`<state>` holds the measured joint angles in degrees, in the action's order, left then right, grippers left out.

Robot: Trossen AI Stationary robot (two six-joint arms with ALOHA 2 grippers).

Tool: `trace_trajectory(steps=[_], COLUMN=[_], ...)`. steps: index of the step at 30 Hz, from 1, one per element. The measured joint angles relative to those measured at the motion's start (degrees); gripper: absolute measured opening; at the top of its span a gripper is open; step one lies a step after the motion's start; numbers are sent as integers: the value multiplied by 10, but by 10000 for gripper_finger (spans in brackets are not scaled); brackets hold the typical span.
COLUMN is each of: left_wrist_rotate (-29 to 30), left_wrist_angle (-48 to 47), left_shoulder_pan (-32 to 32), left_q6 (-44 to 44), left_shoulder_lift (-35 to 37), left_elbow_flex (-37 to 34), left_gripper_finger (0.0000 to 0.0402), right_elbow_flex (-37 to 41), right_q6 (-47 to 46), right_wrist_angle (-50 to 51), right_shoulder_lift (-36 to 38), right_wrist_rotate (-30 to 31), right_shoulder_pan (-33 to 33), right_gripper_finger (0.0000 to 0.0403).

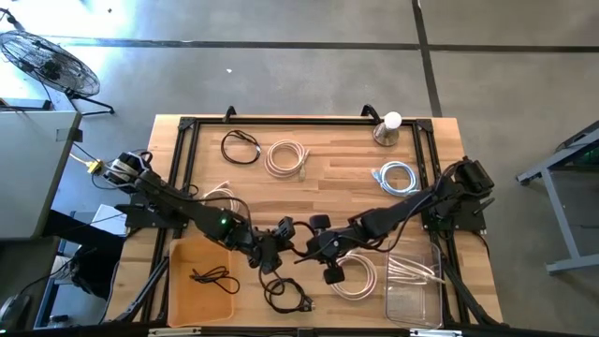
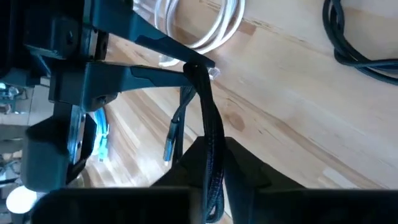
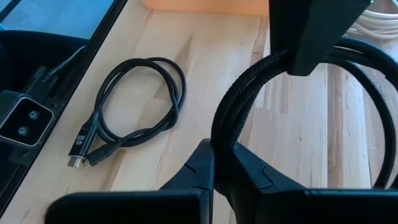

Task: Sort HDMI cables
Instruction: Put the black HDMI cable into the orange bin

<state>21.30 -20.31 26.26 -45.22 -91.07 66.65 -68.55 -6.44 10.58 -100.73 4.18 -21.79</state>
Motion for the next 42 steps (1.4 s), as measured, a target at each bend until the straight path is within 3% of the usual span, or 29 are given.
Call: trace_trajectory(steps=[8, 17, 22, 30, 33, 38, 42], left_wrist_rotate=[9, 30, 25, 103, 106, 136, 158], left_wrist_angle=[-6, -9, -9, -79, -89, -145, -238], left_shoulder_pan=[0, 0, 5, 39, 56, 101, 145], left_q6=[20, 29, 35, 63, 91, 153, 289], left_shoulder_lift=[0, 0, 0, 18, 31, 52, 70], left_elbow_flex=[0, 0, 0, 0, 1, 1, 1], left_gripper_finger=[17, 17, 17, 17, 17, 17, 17], right_elbow_flex=[0, 0, 0, 0, 0, 0, 0], right_q6=[-1, -10, -10, -1, 29, 84, 118], right_wrist_angle=[0, 3, 12, 17, 25, 26, 34], right_shoulder_lift=[0, 0, 0, 0, 6, 19, 18], right_wrist_rotate=[16, 68, 47, 57, 105, 259, 351], right_shoulder_pan=[0, -1, -1, -1, -1, 0, 3], right_gripper_finger=[29, 143, 207, 238, 236, 233, 233])
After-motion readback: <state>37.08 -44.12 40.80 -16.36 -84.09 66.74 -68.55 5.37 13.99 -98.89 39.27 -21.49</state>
